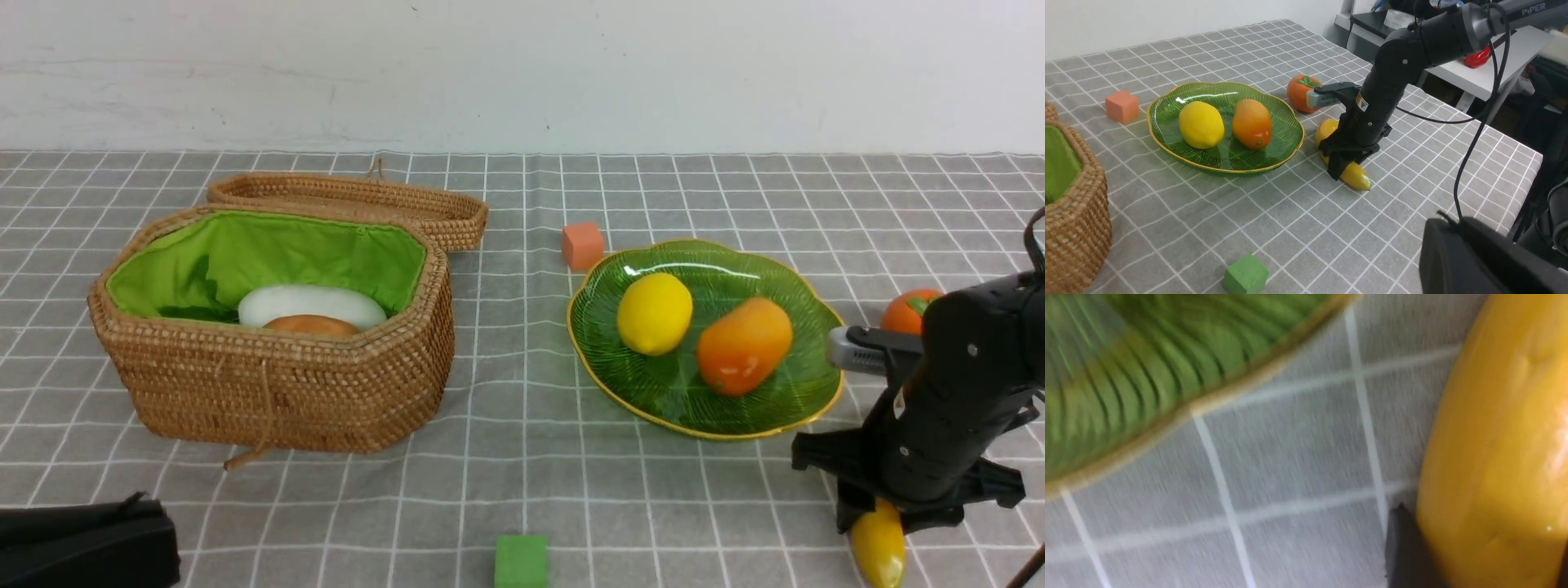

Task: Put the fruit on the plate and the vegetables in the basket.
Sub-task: Use the right arm to grab a banana and put it into the right plate

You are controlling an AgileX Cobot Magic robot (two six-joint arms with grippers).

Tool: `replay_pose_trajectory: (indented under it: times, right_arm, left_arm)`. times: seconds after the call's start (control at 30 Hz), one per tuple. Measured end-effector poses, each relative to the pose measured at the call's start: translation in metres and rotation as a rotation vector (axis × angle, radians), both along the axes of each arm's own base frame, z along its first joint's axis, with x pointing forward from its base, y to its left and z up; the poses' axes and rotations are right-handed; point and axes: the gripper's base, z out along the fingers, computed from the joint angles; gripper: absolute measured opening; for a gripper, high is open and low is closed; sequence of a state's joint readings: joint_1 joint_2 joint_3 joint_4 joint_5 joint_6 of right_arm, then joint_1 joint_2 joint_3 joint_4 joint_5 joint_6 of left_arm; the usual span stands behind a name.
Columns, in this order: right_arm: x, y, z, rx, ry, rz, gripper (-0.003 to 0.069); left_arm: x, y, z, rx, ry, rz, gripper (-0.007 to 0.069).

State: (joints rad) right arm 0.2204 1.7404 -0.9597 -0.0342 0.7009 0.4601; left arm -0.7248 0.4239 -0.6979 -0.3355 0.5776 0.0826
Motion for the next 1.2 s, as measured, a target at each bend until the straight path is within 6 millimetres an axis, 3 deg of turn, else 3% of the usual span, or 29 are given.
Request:
replay_pose_trajectory:
  times: [0.13,0.27,0.3,0.33,0.37,0.47,0.5,0.6,0.63,0.8,0.93,1.2]
  right_arm:
    - [-0.009,-0.002,0.018,-0.01,0.009,0.027,0.0308]
    - [-0.017,-0.002,0.072,-0.02,-0.108,0.153,0.0308]
    - [-0.017,0.006,0.098,-0.039,-0.2,0.319,0.0308]
    - [-0.016,0.009,0.103,-0.05,-0.22,0.379,0.0308]
    - [-0.016,0.027,0.126,-0.09,-0.312,0.685,0.0308]
    - [-0.016,0.05,0.137,-0.132,-0.373,1.05,0.0308]
    - [-0.015,0.069,0.136,-0.141,-0.399,1.335,0.0308]
    - [-0.005,0.08,0.127,-0.129,-0.391,1.471,0.0308]
    - [0.007,0.085,0.117,-0.128,-0.369,1.502,0.0308]
    - [0.044,0.091,0.086,-0.148,-0.274,1.516,0.0308]
    - [0.063,0.095,0.072,-0.147,-0.223,1.471,0.0308]
    - [0.072,0.096,0.057,-0.164,-0.172,1.458,0.0308]
  left_arm:
    - [0.0,0.0,0.0,0.0,0.0,0.0,0.0025]
    - [0.0,0.0,0.0,0.001,-0.001,0.0,0.0025]
    - [0.0,0.0,0.0,0.003,-0.003,0.002,0.0025]
    - [0.0,0.0,0.0,0.003,-0.003,0.002,0.0025]
    - [0.0,0.0,0.0,0.006,-0.006,0.003,0.0025]
    - [0.0,0.0,0.0,0.01,-0.009,0.005,0.0025]
    - [0.001,0.001,0.0,0.011,-0.01,0.006,0.0025]
    - [0.001,0.001,0.0,0.011,-0.01,0.006,0.0025]
    - [0.001,0.001,0.0,0.013,-0.011,0.006,0.0025]
    - [0.001,0.001,0.0,0.016,-0.015,0.009,0.0027]
    - [0.001,0.001,0.0,0.016,-0.016,0.009,0.0027]
    - [0.001,0.001,0.0,0.018,-0.017,0.009,0.0027]
